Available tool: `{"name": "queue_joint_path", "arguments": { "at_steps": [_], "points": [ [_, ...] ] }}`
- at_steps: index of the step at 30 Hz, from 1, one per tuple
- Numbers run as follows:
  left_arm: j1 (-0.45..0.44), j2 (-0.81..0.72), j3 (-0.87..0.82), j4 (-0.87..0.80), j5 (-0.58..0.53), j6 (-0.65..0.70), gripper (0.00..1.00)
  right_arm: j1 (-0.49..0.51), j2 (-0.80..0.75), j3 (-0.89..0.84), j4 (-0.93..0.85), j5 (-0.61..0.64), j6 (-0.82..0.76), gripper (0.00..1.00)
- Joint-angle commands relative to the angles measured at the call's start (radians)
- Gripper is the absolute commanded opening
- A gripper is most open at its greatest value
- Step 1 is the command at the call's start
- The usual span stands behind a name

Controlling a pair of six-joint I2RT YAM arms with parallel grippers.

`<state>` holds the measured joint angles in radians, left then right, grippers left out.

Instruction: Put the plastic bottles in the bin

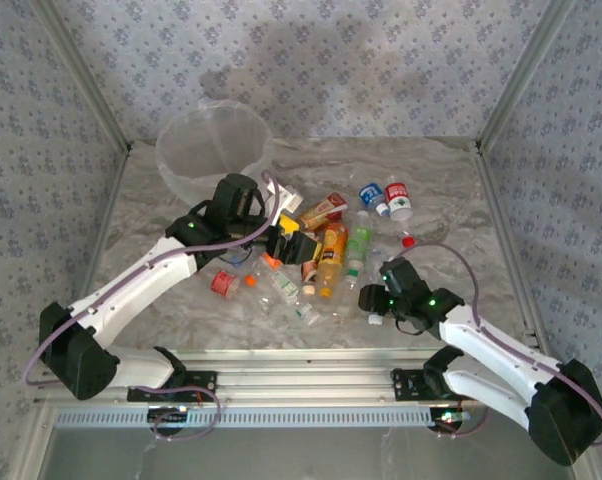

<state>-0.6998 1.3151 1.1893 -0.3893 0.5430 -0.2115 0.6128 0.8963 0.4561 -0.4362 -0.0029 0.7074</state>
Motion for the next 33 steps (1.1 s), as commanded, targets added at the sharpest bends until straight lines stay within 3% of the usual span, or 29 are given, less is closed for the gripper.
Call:
{"name": "queue_joint_path", "arguments": {
  "at_steps": [1,7,17,33],
  "points": [
    [-0.021,0.013,0.071,-0.026,-0.073,-0.036,1.00,-0.010,-0.021,0.079,-0.006,0.027,-0.097,0.57],
    [-0.044,0.008,0.095,-0.034,-0.113,-0.062,1.00,-0.021,-0.013,0.182,0.015,-0.002,-0.171,0.57],
    [-0.103,-0.024,-0.012,0.157,-0.230,-0.236,1.00,-0.027,-0.004,0.284,0.097,-0.151,-0.221,0.56],
    [-0.118,0.114,0.013,0.336,-0.164,-0.452,0.98,-0.005,-0.011,0.316,0.252,-0.370,-0.188,0.56]
  ]
}}
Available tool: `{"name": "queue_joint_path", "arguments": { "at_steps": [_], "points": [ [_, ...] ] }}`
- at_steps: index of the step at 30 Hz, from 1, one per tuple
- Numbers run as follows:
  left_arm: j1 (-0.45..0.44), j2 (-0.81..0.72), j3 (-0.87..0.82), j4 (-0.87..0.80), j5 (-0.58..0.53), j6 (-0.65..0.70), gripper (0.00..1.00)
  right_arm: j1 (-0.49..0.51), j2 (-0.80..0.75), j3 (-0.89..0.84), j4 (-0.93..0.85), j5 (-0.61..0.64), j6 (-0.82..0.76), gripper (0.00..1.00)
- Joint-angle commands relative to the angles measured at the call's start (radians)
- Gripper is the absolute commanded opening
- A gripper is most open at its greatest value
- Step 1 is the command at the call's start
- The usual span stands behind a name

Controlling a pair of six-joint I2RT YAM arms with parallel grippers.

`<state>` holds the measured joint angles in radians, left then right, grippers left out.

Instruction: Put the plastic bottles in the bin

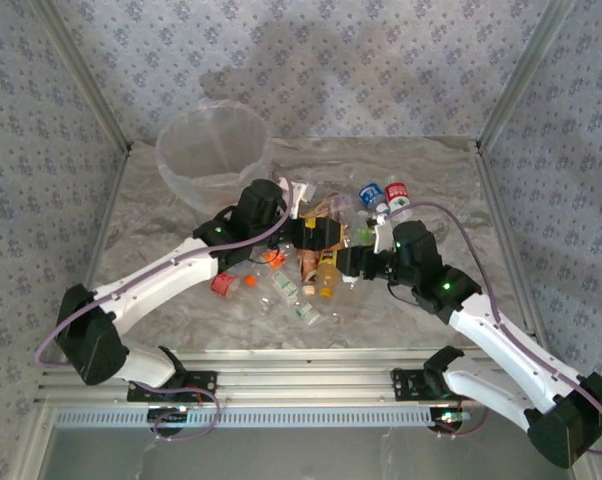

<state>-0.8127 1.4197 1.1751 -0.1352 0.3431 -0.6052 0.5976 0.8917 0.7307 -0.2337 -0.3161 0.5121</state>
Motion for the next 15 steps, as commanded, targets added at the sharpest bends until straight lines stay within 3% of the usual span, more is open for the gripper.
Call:
{"name": "queue_joint_path", "arguments": {
  "at_steps": [1,5,10,15],
  "points": [
    [-0.006,0.014,0.028,0.092,0.039,-0.067,0.99,0.012,-0.006,0.042,0.056,-0.063,0.008,0.56],
    [-0.005,0.020,0.030,0.133,0.051,-0.097,0.97,0.017,0.013,0.060,0.060,-0.067,0.010,0.56],
    [-0.009,0.032,0.035,0.157,0.117,-0.154,0.90,0.046,0.003,0.036,0.092,-0.047,0.008,0.56],
    [-0.009,-0.001,-0.040,0.217,0.097,-0.211,0.81,0.074,-0.012,0.011,0.103,-0.013,-0.005,0.56]
  ]
}}
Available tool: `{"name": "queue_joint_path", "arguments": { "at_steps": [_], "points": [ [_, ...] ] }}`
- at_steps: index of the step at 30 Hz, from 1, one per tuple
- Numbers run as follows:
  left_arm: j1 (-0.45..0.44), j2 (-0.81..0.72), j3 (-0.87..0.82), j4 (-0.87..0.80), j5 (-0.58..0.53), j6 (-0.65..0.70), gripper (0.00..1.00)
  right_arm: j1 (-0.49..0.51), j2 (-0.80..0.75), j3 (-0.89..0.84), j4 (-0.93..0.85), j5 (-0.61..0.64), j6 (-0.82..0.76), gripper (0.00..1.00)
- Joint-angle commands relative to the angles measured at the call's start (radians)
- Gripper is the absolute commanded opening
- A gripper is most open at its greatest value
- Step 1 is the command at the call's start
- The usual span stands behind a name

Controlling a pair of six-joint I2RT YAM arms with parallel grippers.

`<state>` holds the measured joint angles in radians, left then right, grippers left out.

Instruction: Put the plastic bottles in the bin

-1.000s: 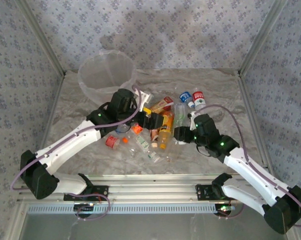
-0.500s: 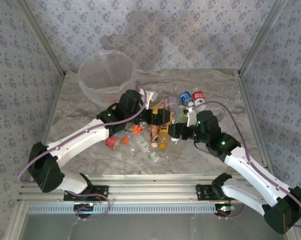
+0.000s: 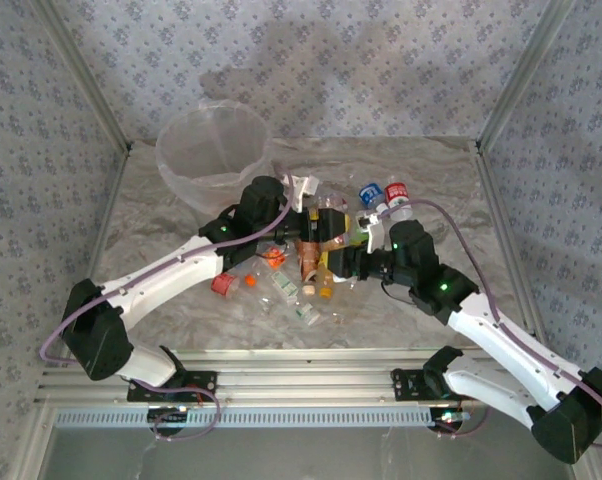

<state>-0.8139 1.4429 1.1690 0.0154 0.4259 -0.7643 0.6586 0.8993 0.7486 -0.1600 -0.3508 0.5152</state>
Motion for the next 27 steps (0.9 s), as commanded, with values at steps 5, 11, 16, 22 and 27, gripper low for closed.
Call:
{"name": "queue_joint_path", "arguments": {
  "at_steps": [5,11,16,22,27],
  "points": [
    [-0.009,-0.049,-0.047,0.098,0.016,-0.117,0.68,0.035,-0.021,-0.006,0.003,0.050,-0.013,0.56],
    [-0.009,-0.068,-0.035,0.109,0.029,-0.143,0.61,0.059,-0.007,-0.002,-0.009,0.086,-0.015,0.56],
    [-0.009,-0.081,-0.040,0.123,0.040,-0.126,0.56,0.069,0.009,0.000,0.004,0.093,-0.011,0.56],
    [-0.009,-0.100,-0.028,0.051,0.037,-0.045,0.51,0.073,0.018,0.012,0.009,0.090,-0.003,0.57],
    [-0.006,-0.111,0.030,-0.083,-0.010,0.038,0.49,0.073,0.014,0.029,-0.001,0.082,-0.010,0.71]
  ]
}}
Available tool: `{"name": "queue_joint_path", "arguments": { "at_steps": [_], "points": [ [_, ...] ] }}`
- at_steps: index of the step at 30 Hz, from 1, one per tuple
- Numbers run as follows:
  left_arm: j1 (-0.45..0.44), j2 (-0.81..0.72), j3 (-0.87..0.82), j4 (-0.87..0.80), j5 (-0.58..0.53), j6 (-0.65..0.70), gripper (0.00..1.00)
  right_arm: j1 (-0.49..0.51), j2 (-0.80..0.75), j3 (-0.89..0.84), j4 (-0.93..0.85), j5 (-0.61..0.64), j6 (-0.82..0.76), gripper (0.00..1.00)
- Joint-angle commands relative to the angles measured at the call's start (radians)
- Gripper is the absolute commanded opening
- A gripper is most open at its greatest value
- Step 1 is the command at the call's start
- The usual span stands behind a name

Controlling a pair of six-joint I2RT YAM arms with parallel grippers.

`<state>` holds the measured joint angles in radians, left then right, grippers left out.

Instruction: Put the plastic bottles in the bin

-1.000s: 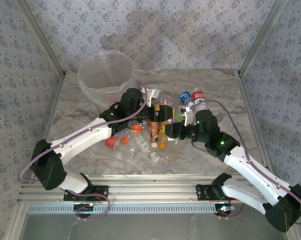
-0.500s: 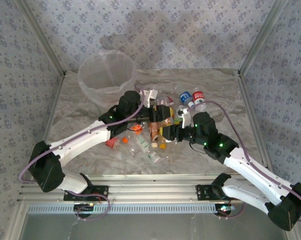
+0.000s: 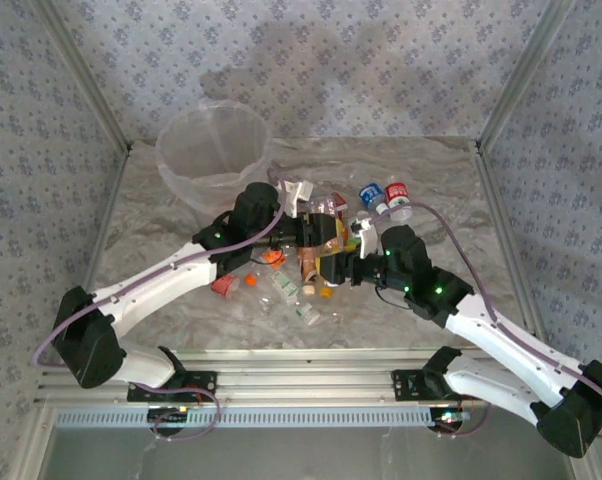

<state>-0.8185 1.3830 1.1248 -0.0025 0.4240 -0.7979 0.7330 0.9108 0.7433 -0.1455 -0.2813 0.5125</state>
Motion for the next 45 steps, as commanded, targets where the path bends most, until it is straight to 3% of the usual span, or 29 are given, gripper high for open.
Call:
{"name": "queue_joint_path", "arguments": {
  "at_steps": [1,13,21,35,45],
  "points": [
    [0.000,-0.054,0.091,-0.100,-0.021,0.093,0.49,-0.002,-0.004,0.038,-0.018,0.012,-0.010,0.75],
    [0.141,-0.042,0.379,-0.492,-0.044,0.350,0.47,-0.005,-0.136,0.078,-0.079,-0.018,-0.067,1.00],
    [0.271,0.007,0.636,-0.729,-0.142,0.554,0.47,-0.009,-0.212,0.120,-0.121,0.010,-0.087,1.00],
    [0.457,0.175,0.950,-0.813,-0.292,0.795,0.46,-0.012,-0.239,0.106,-0.162,0.036,-0.087,1.00],
    [0.544,0.329,1.058,-0.847,-0.227,0.869,0.46,-0.012,-0.248,0.113,-0.192,0.036,-0.087,1.00]
  ]
}}
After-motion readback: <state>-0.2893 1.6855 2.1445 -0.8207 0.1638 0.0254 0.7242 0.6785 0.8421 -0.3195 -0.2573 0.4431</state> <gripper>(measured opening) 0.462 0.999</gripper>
